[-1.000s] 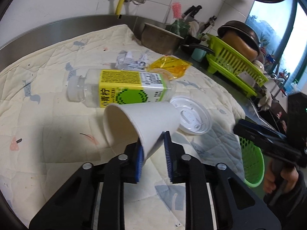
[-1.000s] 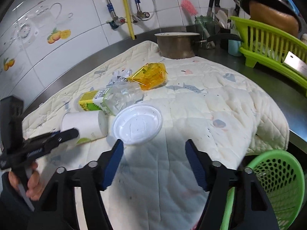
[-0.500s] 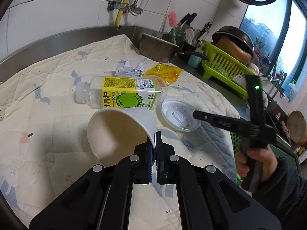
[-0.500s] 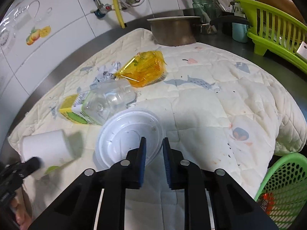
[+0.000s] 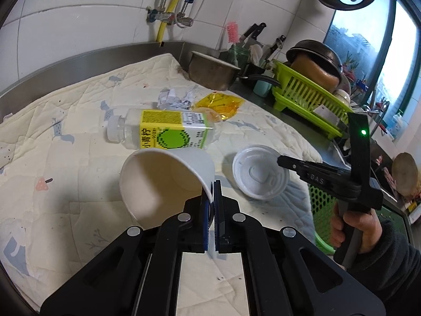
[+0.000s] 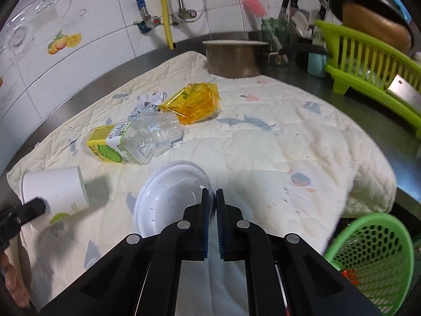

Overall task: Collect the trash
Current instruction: 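Lift the paper cup with the left tool while the right tool grasps the white lid, then carry the paper cup and lid to the green basket and release both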

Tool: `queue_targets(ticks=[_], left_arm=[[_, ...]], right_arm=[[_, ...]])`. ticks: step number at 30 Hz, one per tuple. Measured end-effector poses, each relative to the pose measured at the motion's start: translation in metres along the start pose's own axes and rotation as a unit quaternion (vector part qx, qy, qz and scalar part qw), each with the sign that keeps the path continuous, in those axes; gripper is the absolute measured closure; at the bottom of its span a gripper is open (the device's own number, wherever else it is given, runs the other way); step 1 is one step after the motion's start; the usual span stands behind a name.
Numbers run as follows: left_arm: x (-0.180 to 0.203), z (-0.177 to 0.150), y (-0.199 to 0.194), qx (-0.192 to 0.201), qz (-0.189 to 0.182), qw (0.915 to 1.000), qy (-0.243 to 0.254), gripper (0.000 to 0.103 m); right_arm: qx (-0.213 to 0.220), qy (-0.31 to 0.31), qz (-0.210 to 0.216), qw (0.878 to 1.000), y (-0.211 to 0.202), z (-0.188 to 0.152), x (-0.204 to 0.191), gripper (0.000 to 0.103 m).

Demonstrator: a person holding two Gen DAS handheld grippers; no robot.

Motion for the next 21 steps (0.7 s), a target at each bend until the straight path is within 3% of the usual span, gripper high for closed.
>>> queue_targets(ticks=[10,15,21], left_arm=[[0.047,-0.002,-0.004,-0.002,-0.024,0.9993,0.029,0.102],[0.082,-0.002,0.002,-0.007,-0.046,0.9977,0.048,0.102],[0.128,-0.005,0.012,-0.017,-0.074,0.9942,0.076,0.102]], right_arm=[[0.029,0.006,-0.033,0.999,-0.063,-0.024,0.048,0.098],[0.034,0.012,-0.084,0.996,-0.092,-0.047,0.1,0.098],[0.011,0.038,-0.143,0.989,-0.11,-0.088,0.169,0.098]])
Point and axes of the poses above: each gripper's, at about its wrist camera, not at the fingertips, and y roughly the way its jaws point, x to its right, z to its top, the point moved 7 cm from there along y, roughly the way its jaws point, and after that the axes turned 10 degrees about -z, right-handed, at the moved point
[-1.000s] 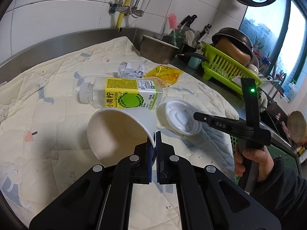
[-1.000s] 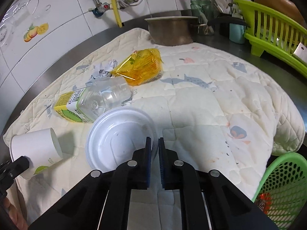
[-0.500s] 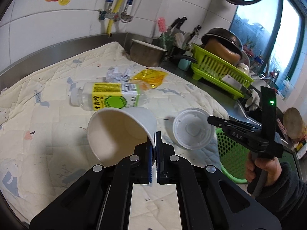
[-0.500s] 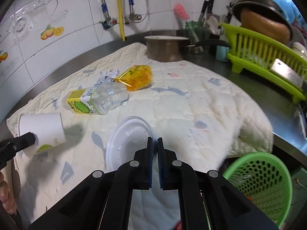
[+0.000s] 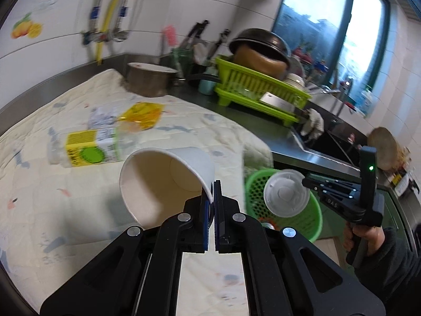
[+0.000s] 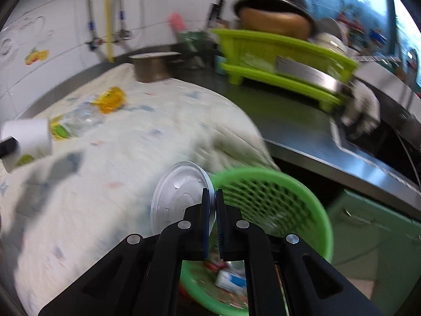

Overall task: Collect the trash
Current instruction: 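Carry the paper cup and lid to the green basket and release both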

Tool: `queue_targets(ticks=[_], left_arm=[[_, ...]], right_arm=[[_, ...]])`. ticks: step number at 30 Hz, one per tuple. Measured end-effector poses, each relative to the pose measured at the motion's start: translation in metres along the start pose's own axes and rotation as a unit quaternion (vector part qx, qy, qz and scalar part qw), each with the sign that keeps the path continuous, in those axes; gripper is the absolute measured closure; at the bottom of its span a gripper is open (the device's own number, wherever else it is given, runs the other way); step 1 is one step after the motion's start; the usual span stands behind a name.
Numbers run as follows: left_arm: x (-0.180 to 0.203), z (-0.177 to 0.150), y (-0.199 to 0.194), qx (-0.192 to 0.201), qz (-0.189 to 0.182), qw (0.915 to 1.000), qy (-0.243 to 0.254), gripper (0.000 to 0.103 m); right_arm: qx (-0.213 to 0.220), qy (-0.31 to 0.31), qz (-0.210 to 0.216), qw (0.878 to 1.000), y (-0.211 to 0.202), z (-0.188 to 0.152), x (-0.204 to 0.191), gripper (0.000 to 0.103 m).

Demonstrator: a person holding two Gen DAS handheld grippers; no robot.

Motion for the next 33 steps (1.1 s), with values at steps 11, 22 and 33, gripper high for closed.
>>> queue_targets(ticks=[11,22,33], left_arm=[[0.082,-0.009,0.056,-0.043,-0.057,0.9967,0.039,0.102],[0.14,-0.026,0.124,-0.101,-0.091,0.9885,0.067,0.102],[0.166,-0.042,0.197,-0.162,-0.105,0.9787,0.072,0.101]], right_arm=[[-0.044,0.036,-0.061,0.997,0.018,-0.054,0.083,0.098],[-0.046,0.074,-0.065,0.994,0.015,-0.071,0.119,0.087],[0.002,0.093,-0.047,0.995,-0.024,-0.062,0.131,0.062]])
Point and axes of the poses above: each gripper's, at about its wrist camera, not at the fingertips, and y roughly the way its jaws point, x to its right, z to its top, the point moved 7 cm from there along y, roughly the way its jaws point, and after that the axes turned 10 degrees about -z, right-handed, at the moved point
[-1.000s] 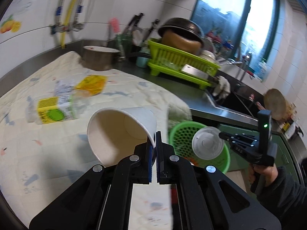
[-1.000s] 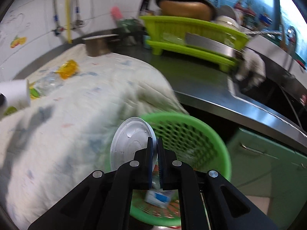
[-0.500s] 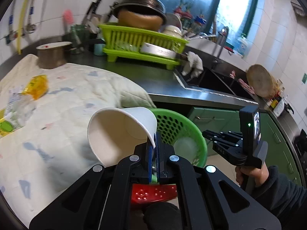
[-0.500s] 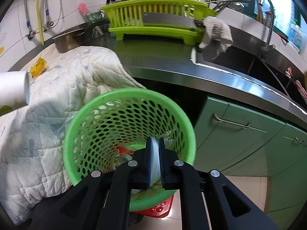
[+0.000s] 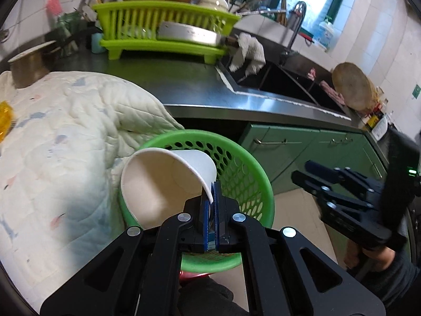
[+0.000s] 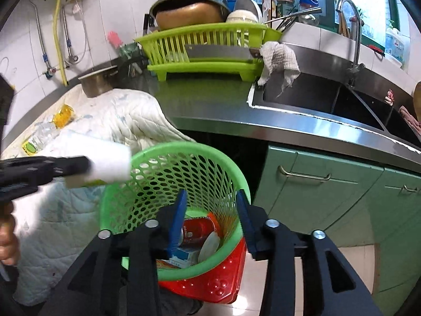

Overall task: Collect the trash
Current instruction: 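Carry the paper cup and lid to the green basket and release both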

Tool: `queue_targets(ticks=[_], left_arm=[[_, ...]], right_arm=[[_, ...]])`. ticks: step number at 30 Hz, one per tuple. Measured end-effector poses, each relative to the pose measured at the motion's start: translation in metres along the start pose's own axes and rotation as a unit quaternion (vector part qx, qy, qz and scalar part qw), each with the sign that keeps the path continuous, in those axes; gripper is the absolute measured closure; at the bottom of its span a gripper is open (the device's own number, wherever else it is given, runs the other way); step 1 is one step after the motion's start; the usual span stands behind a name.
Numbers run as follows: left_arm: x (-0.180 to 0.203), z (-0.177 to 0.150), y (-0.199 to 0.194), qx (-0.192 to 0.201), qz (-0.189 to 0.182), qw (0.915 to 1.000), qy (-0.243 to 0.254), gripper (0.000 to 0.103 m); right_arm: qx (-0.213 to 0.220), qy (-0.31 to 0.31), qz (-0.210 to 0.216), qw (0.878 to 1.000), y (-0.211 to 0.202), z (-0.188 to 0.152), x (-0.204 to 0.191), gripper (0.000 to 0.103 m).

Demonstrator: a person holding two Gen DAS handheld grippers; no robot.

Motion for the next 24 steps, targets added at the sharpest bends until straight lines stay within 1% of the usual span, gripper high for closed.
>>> queue_targets(ticks=[6,12,13,14,16,17,18,20,24], left_arm=[[0.003,0.006,0.033,-0.022,-0.006,0.9997,-0.004,0.101],[0.006,0.004,0.056,-0.033,-0.029,0.9988,-0.024,0.099],[0.008,0.003,0.059,-0.035,-0.041,0.9981,-0.029,0.099],[0.008,0.001,0.061,-0.036,-0.044,0.9978,-0.033,0.096],[0.009,-0.002,0.064,-0.042,-0.045,0.9975,-0.036,0.083],[0.01,-0.003,0.065,-0.041,-0.047,0.9974,-0.036,0.073],[0.01,-0.003,0.064,-0.038,-0.039,0.998,-0.032,0.069],[0.012,-0.004,0.062,-0.036,-0.048,0.9977,-0.033,0.068],[0.009,-0.003,0.054,-0.032,-0.039,0.9981,-0.034,0.064]], right_arm=[[0.01,0.001,0.007,1.0,-0.011,0.0,0.004,0.056],[0.013,0.01,0.009,1.0,-0.017,-0.003,0.011,0.055],[0.013,0.011,0.01,1.0,-0.017,-0.003,0.012,0.055],[0.014,0.011,0.009,1.0,-0.018,-0.003,0.013,0.055],[0.014,0.011,0.01,1.0,-0.019,-0.004,0.013,0.055],[0.014,0.011,0.01,1.0,-0.019,-0.003,0.013,0.055],[0.014,0.011,0.009,1.0,-0.019,-0.004,0.014,0.055],[0.015,0.012,0.011,1.0,-0.02,-0.004,0.013,0.055],[0.017,0.009,0.013,1.0,-0.023,-0.004,0.011,0.054]])
Point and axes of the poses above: each gripper's, at about its wrist camera, not at the fingertips, and y roughly the way its jaws point, x to its right, z to its top, the point moved 7 cm from there along y, roughly the way its jaws point, and after that the axes turned 10 degrees about -z, right-handed, at the moved point
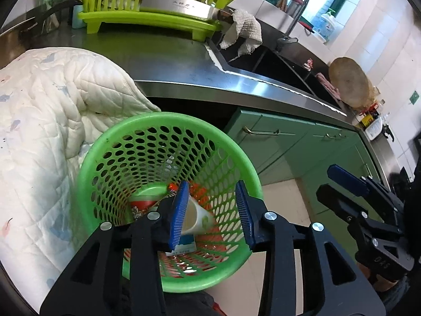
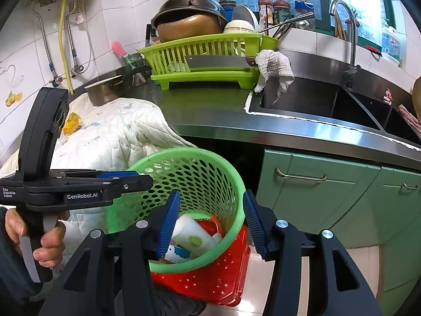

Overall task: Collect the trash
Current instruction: 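Carry the paper cup and lid to the green basket and release both, then move the right tool back over the mat to the clear plastic bottle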

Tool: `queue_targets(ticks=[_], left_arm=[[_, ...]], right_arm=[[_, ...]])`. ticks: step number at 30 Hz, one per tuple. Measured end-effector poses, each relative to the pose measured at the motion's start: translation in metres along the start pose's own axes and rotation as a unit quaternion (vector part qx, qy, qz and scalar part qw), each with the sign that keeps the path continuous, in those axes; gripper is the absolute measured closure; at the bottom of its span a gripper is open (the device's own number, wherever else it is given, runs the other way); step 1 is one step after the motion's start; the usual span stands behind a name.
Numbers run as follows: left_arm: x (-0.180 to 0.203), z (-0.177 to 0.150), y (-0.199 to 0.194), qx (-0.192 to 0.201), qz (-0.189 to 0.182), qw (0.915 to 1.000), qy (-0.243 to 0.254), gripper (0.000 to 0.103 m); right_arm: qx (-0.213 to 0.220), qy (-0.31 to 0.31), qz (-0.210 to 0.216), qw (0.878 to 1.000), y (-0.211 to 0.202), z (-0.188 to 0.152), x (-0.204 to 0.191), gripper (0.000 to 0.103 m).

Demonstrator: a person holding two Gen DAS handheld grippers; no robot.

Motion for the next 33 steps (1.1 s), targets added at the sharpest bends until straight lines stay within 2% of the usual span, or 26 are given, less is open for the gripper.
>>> queue_targets(ticks=[4,10,15,19,28,33], left_arm=[[-0.005,-0.001,-0.016,0.013,0.008,0.9999,-0.007,0.055],[-0.013,-0.004,-0.045,0.031,0.023,0.9992,-0.012,0.05],[-0.023,-0.009,-0.08,0.05,0.046,0.9976,-0.013,0.042],[-0.033,-0.014,-0.104,0.062,0.067,0.9957,-0.017,0.04],[-0.073,-0.031,-0.17,0.098,0.117,0.9871,-0.047,0.035],[-0.098,-0.039,-0.209,0.122,0.164,0.977,-0.06,0.032]], right_arm=[[0.003,0.001,0.001,1.0,-0.003,0.002,-0.002,0.051],[0.009,-0.008,0.007,1.0,-0.008,0.007,-0.013,0.049],[0.015,-0.017,0.017,1.0,-0.013,0.012,-0.031,0.047],[0.018,-0.028,0.027,0.999,-0.015,0.016,-0.047,0.045],[0.026,-0.056,0.057,0.996,-0.02,0.025,-0.095,0.041],[0.029,-0.077,0.076,0.994,-0.022,0.03,-0.127,0.038]])
Point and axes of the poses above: each gripper's, at about its wrist camera, not at the fingertips, and y roughly the way its jaws point, x to its right, z to its top, the point moved 7 cm from there along y, roughly the way its jaws point, and after that the axes turned 10 degrees about -z, right-handed, at the moved point
